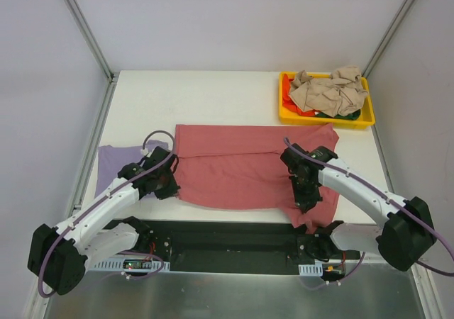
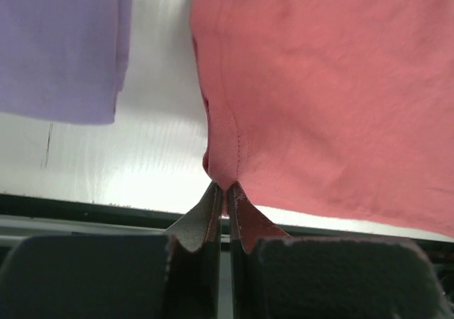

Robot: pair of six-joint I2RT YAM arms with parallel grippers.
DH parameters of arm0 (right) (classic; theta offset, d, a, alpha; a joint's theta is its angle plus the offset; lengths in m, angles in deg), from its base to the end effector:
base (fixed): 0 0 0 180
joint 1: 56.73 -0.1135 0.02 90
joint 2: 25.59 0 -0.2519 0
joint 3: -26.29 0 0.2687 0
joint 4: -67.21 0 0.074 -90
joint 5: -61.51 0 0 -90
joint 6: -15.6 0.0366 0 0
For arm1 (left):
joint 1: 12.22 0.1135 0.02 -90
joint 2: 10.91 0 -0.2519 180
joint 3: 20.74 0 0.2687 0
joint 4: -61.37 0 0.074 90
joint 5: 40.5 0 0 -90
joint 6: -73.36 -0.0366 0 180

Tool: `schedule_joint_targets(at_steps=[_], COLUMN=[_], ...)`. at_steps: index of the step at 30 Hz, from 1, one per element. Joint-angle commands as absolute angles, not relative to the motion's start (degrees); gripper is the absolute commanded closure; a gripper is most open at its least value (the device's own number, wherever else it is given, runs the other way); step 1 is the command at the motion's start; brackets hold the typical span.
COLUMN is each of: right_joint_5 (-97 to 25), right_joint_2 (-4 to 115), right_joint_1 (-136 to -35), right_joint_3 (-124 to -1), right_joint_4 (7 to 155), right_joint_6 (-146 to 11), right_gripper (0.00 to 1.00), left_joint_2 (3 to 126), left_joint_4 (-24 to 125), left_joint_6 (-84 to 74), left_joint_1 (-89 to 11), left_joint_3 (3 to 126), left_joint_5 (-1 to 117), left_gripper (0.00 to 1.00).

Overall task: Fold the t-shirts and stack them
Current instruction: Fold the other side of the tshirt into a rectangle

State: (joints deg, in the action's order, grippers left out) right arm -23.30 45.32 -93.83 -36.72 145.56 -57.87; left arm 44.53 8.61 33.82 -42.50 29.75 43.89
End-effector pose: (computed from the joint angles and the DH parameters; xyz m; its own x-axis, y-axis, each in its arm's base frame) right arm 0.1703 0.1246 0.2044 -0.9326 -0.3500 -0.0884 -0.3449 0.9362 -0.0679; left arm 0.1778 -0.0997 0.2044 -0.8170 -0.4117 -0.4038 -0.2722 0.8926 -0.3594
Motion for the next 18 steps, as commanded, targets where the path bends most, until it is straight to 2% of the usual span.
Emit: schedule_joint_targets(at_steps=[1, 6, 11, 18], right_joint_5=[-29.8, -28.8, -17.3, -7.0], right_joint_2=[42.3, 43.0, 46.1, 54.3], right_joint_1=[-95.9, -96.2, -96.1, -93.6], right_joint_3=[-34.9, -35.2, -41.9, -53.0], right_joint_4=[151.1, 150.2, 153.8, 155.7], right_joint_6=[-59.7, -59.6, -59.8, -61.1], right_gripper=[1.00, 0.99, 0.97, 0.96], left_joint_2=[41.6, 40.1, 43.9, 50.8], left_joint_4=[3.9, 4.0, 4.1, 4.1], left_joint_6=[36.3, 36.3, 35.1, 35.5], left_joint_1=[-42.2, -42.2, -42.2, -41.6], left_joint_3=[25.6, 25.9, 31.4, 38.9], left_joint_5=[47.1, 46.6, 43.4, 37.3], left_gripper=[1.00, 1.00, 1.00, 1.00])
